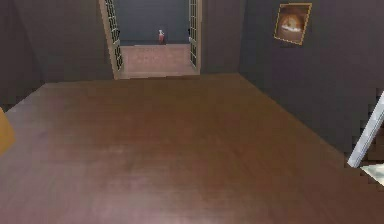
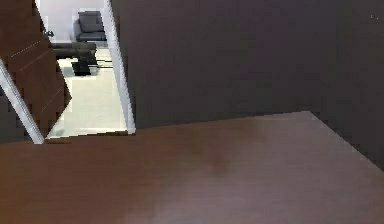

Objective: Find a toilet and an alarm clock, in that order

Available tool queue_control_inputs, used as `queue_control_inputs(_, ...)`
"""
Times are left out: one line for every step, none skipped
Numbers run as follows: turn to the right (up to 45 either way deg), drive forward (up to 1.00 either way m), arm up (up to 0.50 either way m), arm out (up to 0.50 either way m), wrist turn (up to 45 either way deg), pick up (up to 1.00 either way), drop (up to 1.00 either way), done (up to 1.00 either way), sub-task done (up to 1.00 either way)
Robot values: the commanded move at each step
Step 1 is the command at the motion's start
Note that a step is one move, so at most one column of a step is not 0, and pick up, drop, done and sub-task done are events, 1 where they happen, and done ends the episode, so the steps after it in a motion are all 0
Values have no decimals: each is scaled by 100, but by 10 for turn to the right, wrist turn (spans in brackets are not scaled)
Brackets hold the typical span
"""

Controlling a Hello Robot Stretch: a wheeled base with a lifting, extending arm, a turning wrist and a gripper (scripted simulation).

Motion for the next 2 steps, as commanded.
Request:
queue_control_inputs(0,85,0,0,0,0,0,0,0)
queue_control_inputs(-120,0,0,0,0,0,0,0,0)
